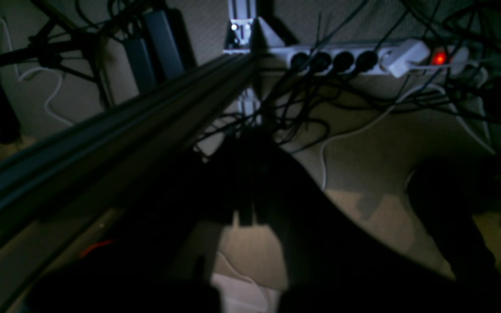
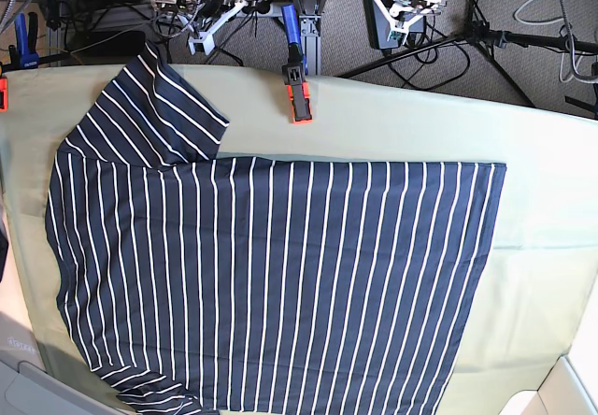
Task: Fold the T-shirt properly
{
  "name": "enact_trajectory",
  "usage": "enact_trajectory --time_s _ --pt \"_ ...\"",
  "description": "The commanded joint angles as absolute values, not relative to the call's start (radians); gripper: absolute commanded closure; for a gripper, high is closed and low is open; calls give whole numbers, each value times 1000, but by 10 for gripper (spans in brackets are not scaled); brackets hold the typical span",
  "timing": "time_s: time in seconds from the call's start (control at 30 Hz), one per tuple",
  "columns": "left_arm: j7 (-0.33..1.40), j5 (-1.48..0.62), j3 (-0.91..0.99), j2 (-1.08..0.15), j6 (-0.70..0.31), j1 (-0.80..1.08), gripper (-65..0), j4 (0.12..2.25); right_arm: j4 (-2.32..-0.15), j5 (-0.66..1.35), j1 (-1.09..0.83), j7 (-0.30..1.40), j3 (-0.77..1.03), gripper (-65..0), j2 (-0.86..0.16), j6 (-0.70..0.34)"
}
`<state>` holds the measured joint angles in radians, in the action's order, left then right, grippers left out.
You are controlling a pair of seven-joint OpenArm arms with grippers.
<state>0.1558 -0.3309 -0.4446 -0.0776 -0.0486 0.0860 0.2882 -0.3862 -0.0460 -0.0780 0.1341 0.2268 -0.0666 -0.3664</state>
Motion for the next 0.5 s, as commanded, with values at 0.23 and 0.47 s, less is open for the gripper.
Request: enact_trajectory --time_s 0.23,0.47 --pt "130 -333 -443 -78 -30 101 -20 294 -395 -45 -81 123 229 0 -72 -310" --pt "123 -333 -443 -78 -30 101 -20 294 -397 -45 -81 123 229 0 -72 -310"
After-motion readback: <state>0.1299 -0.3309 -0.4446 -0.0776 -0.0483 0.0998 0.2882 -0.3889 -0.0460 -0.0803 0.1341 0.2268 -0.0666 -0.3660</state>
